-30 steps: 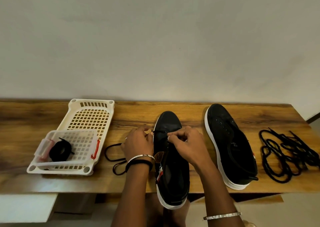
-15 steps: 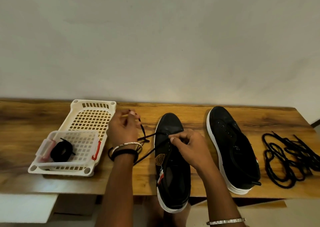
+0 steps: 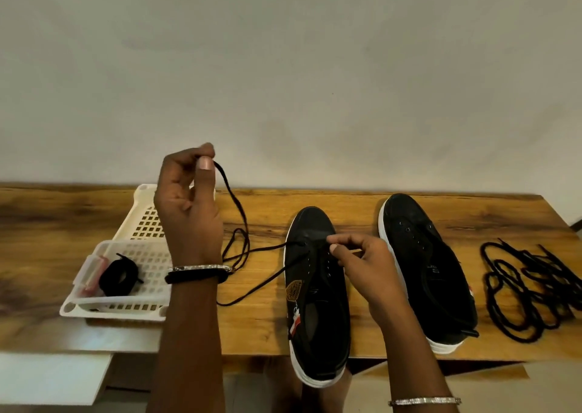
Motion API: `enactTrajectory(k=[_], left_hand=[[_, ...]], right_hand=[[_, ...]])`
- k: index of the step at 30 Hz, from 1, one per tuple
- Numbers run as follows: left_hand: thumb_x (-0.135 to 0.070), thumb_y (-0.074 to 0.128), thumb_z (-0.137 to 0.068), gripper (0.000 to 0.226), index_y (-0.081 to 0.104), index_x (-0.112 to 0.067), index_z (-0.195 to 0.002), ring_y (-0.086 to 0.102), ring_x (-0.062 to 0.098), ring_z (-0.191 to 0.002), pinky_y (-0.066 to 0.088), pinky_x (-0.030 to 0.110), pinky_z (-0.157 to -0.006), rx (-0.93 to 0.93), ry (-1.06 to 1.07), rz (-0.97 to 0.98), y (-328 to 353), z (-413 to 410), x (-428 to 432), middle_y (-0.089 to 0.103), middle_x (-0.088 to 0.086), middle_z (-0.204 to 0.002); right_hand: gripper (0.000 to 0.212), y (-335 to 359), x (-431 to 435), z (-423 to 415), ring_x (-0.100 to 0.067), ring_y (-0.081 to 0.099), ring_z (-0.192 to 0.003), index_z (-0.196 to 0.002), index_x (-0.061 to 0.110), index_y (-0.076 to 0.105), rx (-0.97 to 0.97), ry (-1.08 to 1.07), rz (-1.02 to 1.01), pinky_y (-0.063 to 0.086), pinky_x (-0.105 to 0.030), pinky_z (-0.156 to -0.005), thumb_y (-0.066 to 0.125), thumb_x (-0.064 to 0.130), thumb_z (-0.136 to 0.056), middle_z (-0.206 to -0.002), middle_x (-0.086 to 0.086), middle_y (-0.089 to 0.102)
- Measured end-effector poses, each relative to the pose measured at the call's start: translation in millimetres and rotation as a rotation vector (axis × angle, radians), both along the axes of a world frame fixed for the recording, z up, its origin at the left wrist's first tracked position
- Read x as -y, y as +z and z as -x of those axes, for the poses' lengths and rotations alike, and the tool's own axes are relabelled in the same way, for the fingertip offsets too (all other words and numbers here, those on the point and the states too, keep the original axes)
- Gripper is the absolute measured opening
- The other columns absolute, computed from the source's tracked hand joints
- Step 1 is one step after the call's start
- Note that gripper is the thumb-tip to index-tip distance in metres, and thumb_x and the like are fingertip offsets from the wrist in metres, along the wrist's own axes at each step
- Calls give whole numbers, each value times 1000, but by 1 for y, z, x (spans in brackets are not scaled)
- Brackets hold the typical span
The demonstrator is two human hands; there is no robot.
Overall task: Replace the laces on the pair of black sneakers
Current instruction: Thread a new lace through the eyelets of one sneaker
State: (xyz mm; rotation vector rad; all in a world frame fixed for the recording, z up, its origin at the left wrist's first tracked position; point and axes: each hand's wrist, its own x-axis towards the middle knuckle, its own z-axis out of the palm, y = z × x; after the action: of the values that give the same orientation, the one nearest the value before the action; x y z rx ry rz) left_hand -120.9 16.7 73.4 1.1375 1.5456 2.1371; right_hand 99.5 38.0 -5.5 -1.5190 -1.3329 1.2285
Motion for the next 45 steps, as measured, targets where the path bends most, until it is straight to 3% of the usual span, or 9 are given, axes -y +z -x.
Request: enactTrajectory(k=[4,7,11,14,23,26,30,35,45], left_hand=[[-15,51,-102,7,57,-13,-106,59,18,-61,53,32,-62,308,-132,-41,9,4,6,63,3,-74],[-23,55,-100,7,62,-22,-101,39,9,-48,34,22,-44,258,-11,55,5,19,10,50,-1,-64],[-38,65,-90,8,67,-32,-84,60,19,-66,53,41,-69,-53,186,427,-21,38,11,60,0,-65],[-37,68,-90,16,70,-22,-95,65,22,-83,53,43,-84,-108,183,610,-29,34,13,66,1,-77],[-39,55,-95,14,65,-29,-100,49,5,-56,40,25,-54,-77,185,80,51,43,35,68,-7,-78],[-44,53,-95,19,62,-30,-103,39,7,-48,30,21,-43,36,89,44,65,52,43,62,-10,-75],[-26,61,-96,9,69,-23,-96,40,7,-49,30,17,-42,68,-142,162,59,31,38,70,-1,-86],[-23,65,-94,8,70,-17,-94,45,11,-48,38,19,-45,112,-188,360,15,8,14,75,3,-88],[-18,65,-94,5,68,-14,-95,64,5,-58,47,13,-51,302,-147,502,-40,-9,5,75,1,-81]], right_hand=[[17,2,-1,-3,-4,66,-75,-97,25,76,49,-94,-39,49,-11,-59,67,11,-93,-95,10,73],[16,4,-1,5,-5,67,-82,-96,29,76,65,-89,-101,55,-20,-69,68,16,-93,-92,14,72],[14,2,3,22,4,63,-85,-99,29,73,185,130,-149,53,-15,-72,69,17,-93,-92,16,68],[14,-1,2,23,6,61,-84,-98,30,73,265,150,-178,50,-12,-70,68,18,-93,-92,18,67],[14,4,2,19,1,59,-92,-99,32,72,269,72,-247,50,-18,-78,70,20,-91,-100,16,66],[15,3,4,31,-8,57,-105,-99,38,72,352,168,-301,51,-33,-91,72,27,-89,-103,18,65],[14,5,8,38,-8,47,-116,-103,41,72,490,249,-278,37,-46,-107,69,35,-91,-111,21,60],[24,11,16,58,-6,35,-132,-118,39,66,712,397,-361,16,-36,-106,58,33,-96,-125,21,57],[27,10,14,105,-27,52,-122,-119,30,70,1186,677,-391,27,-52,-105,54,21,-99,-118,-1,70]])
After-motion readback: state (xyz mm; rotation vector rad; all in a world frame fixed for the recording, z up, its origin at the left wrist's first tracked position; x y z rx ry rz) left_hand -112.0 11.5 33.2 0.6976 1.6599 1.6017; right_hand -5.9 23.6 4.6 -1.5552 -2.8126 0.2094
